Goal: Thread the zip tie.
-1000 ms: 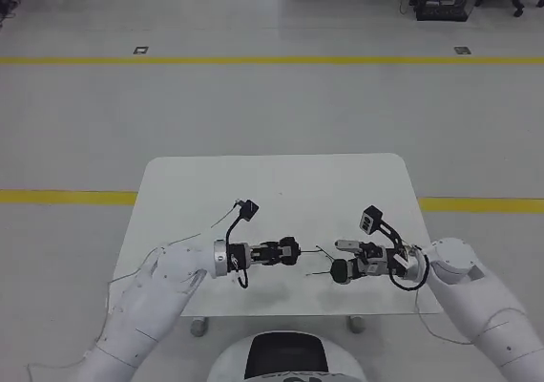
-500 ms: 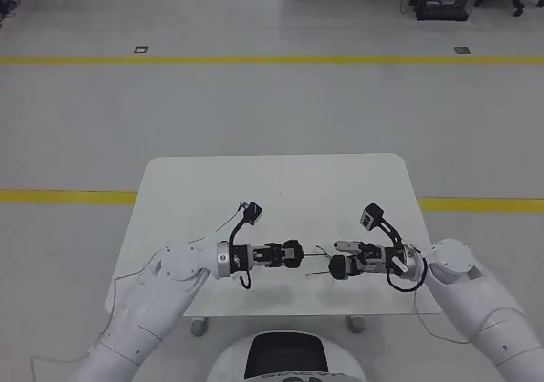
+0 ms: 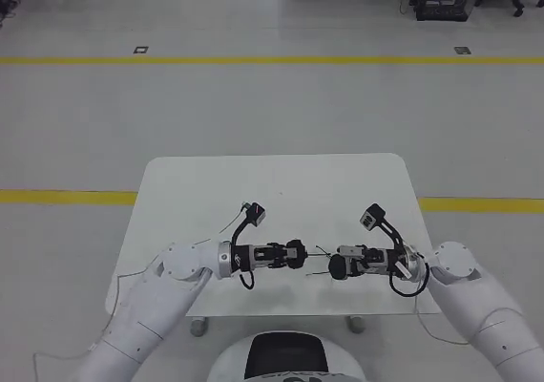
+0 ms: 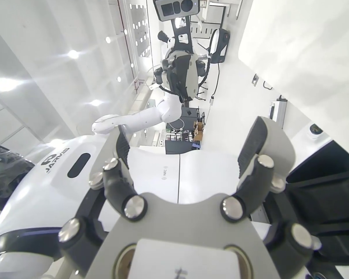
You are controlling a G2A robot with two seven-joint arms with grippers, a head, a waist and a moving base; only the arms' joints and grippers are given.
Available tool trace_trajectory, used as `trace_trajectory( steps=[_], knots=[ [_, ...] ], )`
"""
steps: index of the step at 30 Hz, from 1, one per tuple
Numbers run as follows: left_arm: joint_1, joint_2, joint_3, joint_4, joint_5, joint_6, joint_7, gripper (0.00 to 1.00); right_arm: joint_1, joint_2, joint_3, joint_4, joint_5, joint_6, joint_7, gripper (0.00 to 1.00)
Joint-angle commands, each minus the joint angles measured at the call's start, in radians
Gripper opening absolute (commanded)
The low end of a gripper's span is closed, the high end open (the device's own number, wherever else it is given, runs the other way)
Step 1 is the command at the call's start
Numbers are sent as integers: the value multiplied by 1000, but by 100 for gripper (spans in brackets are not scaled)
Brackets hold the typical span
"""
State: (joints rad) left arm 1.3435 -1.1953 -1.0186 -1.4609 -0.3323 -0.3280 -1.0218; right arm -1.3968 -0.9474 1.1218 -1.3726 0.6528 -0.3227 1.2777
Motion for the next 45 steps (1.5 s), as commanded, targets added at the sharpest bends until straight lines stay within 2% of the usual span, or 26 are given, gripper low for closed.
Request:
trace_trajectory(
  steps=[1,3,4,5,6,13,23,32,36,39,45],
  knots=[
    [-3,2,4,5,-31,-12,-34,0,5,-1,3,18,29,-10,39,100],
    [-4,3,7,10,-56,-12,-54,0,13,-2,6,38,48,-17,71,100],
    [-6,4,8,11,-63,-12,-62,0,17,-3,7,44,51,-17,78,89],
    [-7,4,9,13,-76,-12,-72,0,20,-4,9,51,53,-17,84,58],
    [-8,5,9,16,-80,-12,-76,0,22,-4,11,55,54,-17,88,49],
    [-17,7,20,27,-75,-12,-83,0,28,-10,13,55,42,-17,112,29],
    [-28,9,33,47,-78,-12,-67,0,23,-16,9,33,27,-17,112,16],
    [-31,11,39,51,-85,-12,-60,0,18,-19,15,30,24,-17,112,16],
    [-34,12,43,52,-86,-12,-60,0,15,-20,19,29,23,-17,112,13],
    [-35,12,45,52,-88,-12,-60,0,14,-21,21,30,21,-17,112,15],
    [-35,14,48,50,-89,-12,-57,0,14,-23,22,31,21,-17,112,10]
  ],
)
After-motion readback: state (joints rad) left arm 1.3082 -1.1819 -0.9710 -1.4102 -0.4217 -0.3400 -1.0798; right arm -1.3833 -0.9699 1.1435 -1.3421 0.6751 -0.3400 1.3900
